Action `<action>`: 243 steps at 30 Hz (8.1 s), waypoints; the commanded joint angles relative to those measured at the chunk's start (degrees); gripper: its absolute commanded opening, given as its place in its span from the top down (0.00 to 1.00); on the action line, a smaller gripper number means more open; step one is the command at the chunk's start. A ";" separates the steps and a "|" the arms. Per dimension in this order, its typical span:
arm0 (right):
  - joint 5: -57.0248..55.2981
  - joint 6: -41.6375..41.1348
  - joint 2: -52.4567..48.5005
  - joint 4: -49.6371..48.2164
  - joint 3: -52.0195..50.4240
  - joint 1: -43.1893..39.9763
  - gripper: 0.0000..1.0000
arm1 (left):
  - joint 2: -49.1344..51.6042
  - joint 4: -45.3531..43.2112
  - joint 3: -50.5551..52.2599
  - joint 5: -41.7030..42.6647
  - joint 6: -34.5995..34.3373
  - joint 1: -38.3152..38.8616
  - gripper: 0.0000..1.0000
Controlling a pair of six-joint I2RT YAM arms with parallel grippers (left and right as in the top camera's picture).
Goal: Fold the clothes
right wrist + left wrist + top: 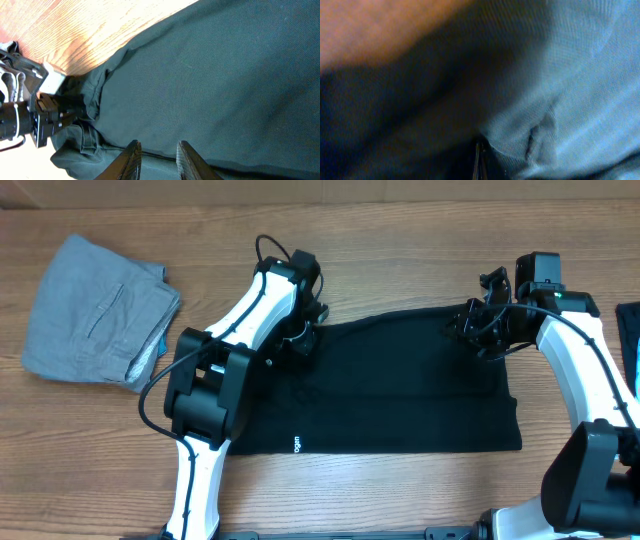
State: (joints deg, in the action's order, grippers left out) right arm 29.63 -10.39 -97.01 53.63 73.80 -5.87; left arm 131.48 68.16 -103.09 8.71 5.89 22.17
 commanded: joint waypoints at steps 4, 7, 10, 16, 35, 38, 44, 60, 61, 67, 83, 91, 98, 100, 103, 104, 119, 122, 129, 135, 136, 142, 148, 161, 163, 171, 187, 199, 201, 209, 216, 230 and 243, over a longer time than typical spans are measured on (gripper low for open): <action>0.46 0.85 1.18 -0.17 1.27 0.00 0.73 | -2.71 4.11 -3.78 7.43 -2.69 2.45 0.96; 0.44 0.85 1.18 -0.17 1.27 0.00 0.73 | -3.19 6.95 -7.21 4.74 -2.67 2.78 0.95; 0.44 0.85 1.18 -0.17 1.27 0.00 0.72 | -3.23 9.73 -10.40 -2.34 -2.69 2.60 0.92; 0.00 0.85 1.18 -0.35 1.27 0.00 0.72 | -3.08 7.34 -11.15 -17.22 -1.73 1.60 0.75; -0.02 0.85 1.18 -0.09 1.27 0.00 0.71 | -2.01 1.68 -4.61 -13.55 16.90 0.72 0.65; -0.24 0.85 1.18 0.13 1.27 0.00 0.71 | -1.92 2.91 -4.61 -13.53 19.23 0.72 0.66; -0.46 0.85 1.18 0.09 1.27 0.00 0.71 | -1.84 3.10 -4.61 -11.10 23.39 0.66 0.64; -1.53 0.85 1.18 0.13 1.27 0.00 0.71 | -1.79 -0.31 0.44 -12.76 25.83 -0.59 0.55; -1.53 0.85 1.18 0.13 1.27 0.00 0.71 | -1.79 -0.68 0.44 -12.59 25.62 -0.63 0.58; -1.53 0.85 1.18 0.39 1.27 0.00 0.71 | -1.81 -0.90 0.33 -12.28 23.54 -0.79 0.94; -2.86 0.85 1.16 0.33 1.27 0.00 0.69 | -1.86 9.05 -4.17 -5.62 20.65 -0.79 0.96; -3.04 0.85 1.16 0.33 1.27 0.00 0.67 | -1.84 11.13 -4.15 0.17 20.65 -0.76 0.90; -3.02 0.85 1.16 0.33 1.27 0.00 0.66 | -1.84 11.10 -3.65 0.09 20.65 -0.79 0.68; -3.02 0.85 1.16 0.35 1.27 0.00 0.66 | -1.84 10.69 -3.17 -0.50 20.72 -0.79 0.63; -3.04 0.85 1.16 0.33 1.27 0.00 0.66 | -1.84 9.09 -1.62 -1.29 20.74 -0.76 0.63; -3.04 0.85 1.16 0.33 1.27 0.00 0.66 | -1.84 8.31 -1.01 -1.29 20.70 -0.76 0.64; -3.04 0.83 1.16 0.33 1.27 0.00 0.66 | -1.84 1.38 4.72 -2.78 20.68 -0.72 0.76; -3.04 0.83 1.16 0.33 1.27 0.00 0.66 | -1.84 -0.42 4.72 -2.75 20.44 -0.72 0.86; -4.57 0.83 1.16 0.37 1.27 0.00 0.66 | -1.86 0.31 2.71 -3.89 17.38 -0.74 0.96; -7.34 0.70 1.16 -3.54 1.27 -0.04 0.66 | -1.86 9.55 -6.45 -6.05 15.26 -0.87 0.96; -7.67 0.04 1.16 -4.48 1.27 -0.07 0.66 | -1.86 10.82 -7.91 -6.38 15.23 -0.87 0.96; -14.16 -2.05 1.11 -11.17 1.27 -0.28 0.62 | -1.86 13.99 -14.12 -6.80 15.23 -0.90 0.96; -23.47 -4.85 0.22 -16.13 1.27 -1.27 0.62 | -1.86 15.26 -14.32 -6.80 14.62 -0.90 0.96; -21.66 -4.59 -12.79 -27.34 1.27 -6.75 0.54 | -1.86 17.40 -14.32 -6.80 14.19 -0.87 0.96; -21.77 -4.59 -14.51 -29.88 1.27 -6.75 0.54 | -1.86 17.53 -14.32 -6.80 14.19 -0.90 0.96; -22.14 -4.61 -20.57 -37.20 1.27 -6.95 0.54 | -1.86 17.90 -14.32 -6.78 14.16 -0.90 0.96; -21.86 -3.10 -22.73 -35.71 1.77 -7.67 0.92 | -1.86 18.82 -14.32 -6.95 14.19 -0.90 0.96; -20.13 -2.73 -10.97 -27.47 5.09 -9.38 0.96 | -1.86 20.85 -14.45 -9.35 12.87 -0.90 0.96; -20.15 -2.89 -9.40 -25.24 5.09 -9.38 0.96 | -1.86 21.31 -14.47 -9.35 12.66 -0.90 0.96; -20.15 -4.70 -7.23 -15.52 5.09 -11.28 0.96 | -2.64 25.49 -16.20 -9.31 11.85 -0.90 0.96; -18.84 -6.56 -7.23 -4.31 5.09 -13.73 0.96 | -7.58 28.17 -16.20 -7.32 11.65 -1.60 0.96; -16.33 -2.86 -7.23 10.84 5.07 -14.08 0.96 | -9.35 28.70 -7.43 -1.57 9.70 -1.90 0.96; -25.11 -3.15 -7.23 17.00 5.03 -14.08 0.96 | -14.19 28.70 6.23 -0.87 6.10 -1.97 0.95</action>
State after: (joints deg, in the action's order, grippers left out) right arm 7.09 -13.82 -105.27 70.43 77.78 -19.79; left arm 121.82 96.47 -97.73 7.55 14.28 20.51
